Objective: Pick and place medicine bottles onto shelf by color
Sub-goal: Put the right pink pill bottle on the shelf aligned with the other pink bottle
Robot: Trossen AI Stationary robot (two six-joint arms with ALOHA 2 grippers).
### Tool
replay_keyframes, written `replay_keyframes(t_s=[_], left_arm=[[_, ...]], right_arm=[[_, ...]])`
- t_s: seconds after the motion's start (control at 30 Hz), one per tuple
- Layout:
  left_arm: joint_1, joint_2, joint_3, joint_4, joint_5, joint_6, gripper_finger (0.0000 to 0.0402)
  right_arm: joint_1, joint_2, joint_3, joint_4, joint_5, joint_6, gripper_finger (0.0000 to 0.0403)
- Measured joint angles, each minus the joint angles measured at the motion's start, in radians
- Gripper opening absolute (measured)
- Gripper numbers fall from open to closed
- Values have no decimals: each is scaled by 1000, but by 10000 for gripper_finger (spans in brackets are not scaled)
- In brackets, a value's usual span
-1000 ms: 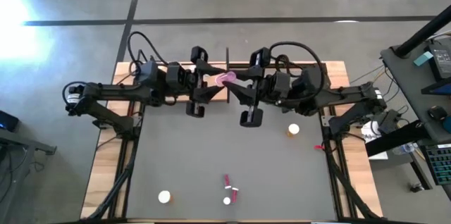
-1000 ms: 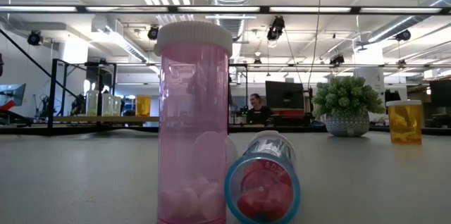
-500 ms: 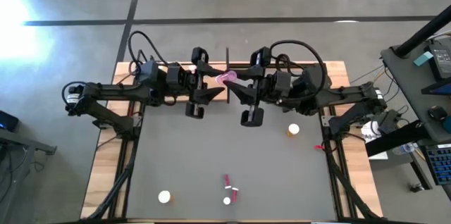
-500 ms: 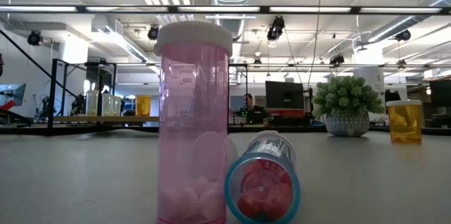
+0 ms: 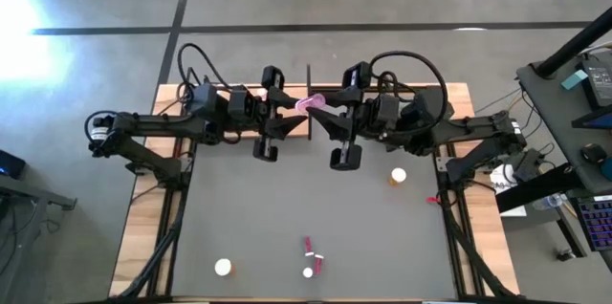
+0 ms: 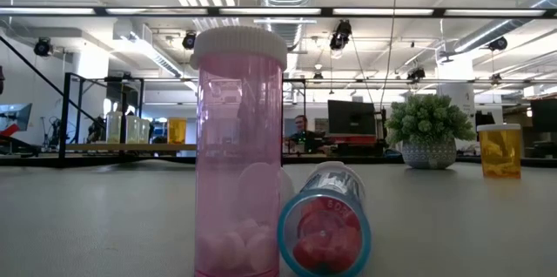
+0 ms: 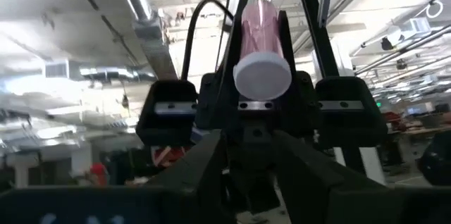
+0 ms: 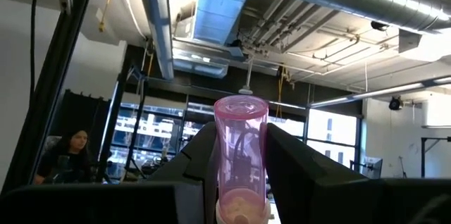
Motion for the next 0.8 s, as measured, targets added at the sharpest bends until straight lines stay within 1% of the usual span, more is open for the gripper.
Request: replay_keyframes(t_s=[0.07,0.17,0.33,0.57,0.67,0.8], left_arm=[[0,0,4,-12,-3,-53,111],[1,-2,5,-38,-5,-107,130],[1,-4,4,-86,-6,-109,176],[1,-6,14,-71,-18,-98,234],[1,-8,17,-60,-29,-58,245],[-1,-8,17,-29,-29,-27,247]], right_arm=[[0,-1,0,-4,0,0,89],[0,-2,0,-11,0,0,89],[0,-2,0,-12,0,5,89],[0,-2,0,-29,0,26,89],[0,-3,0,-42,0,27,89],[0,-3,0,-48,0,26,89]])
